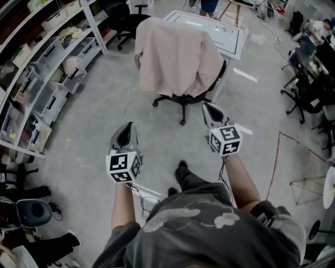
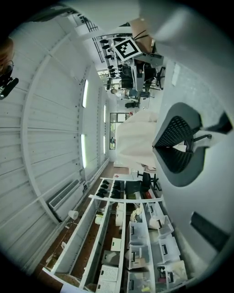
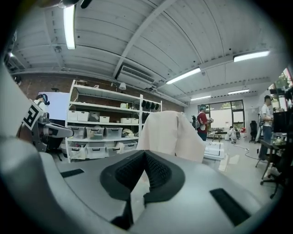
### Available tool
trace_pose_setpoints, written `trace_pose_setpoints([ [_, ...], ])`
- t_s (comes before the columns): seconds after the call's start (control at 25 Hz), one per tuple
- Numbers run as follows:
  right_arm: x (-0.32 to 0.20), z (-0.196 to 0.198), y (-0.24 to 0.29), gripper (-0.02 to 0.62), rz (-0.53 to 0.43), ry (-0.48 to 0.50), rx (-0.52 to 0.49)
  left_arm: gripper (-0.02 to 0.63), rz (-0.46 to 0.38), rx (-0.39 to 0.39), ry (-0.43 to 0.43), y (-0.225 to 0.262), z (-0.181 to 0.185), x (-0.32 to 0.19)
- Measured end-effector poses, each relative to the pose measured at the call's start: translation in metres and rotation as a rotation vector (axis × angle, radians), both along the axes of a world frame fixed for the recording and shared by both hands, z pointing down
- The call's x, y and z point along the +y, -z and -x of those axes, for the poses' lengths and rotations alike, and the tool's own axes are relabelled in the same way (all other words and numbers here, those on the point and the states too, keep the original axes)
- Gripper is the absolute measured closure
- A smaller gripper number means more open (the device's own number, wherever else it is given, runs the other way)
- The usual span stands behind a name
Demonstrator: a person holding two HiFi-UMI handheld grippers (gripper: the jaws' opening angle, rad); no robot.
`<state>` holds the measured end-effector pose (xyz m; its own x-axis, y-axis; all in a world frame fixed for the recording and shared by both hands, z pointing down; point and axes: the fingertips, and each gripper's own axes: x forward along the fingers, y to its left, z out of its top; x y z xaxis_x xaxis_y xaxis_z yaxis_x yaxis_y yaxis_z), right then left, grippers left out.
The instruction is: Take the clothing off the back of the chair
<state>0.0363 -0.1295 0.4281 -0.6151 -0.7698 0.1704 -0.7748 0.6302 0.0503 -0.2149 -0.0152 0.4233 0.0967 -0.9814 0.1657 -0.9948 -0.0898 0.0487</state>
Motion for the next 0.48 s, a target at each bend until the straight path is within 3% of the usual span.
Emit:
trace_pose_setpoints([
  [0.24,-0.075,0.016,0.007,0.603,-0.032,-0.046,-0.033,0.606,-0.004,-0.031,0.008,0.003,0.018,-0.055],
  [0.48,-0.16,0.015,0.024,0.603,-0.053,-0.151,-0.097,0.606,-0.023,-0.067,0.003,0.015,0.039,-0.128],
])
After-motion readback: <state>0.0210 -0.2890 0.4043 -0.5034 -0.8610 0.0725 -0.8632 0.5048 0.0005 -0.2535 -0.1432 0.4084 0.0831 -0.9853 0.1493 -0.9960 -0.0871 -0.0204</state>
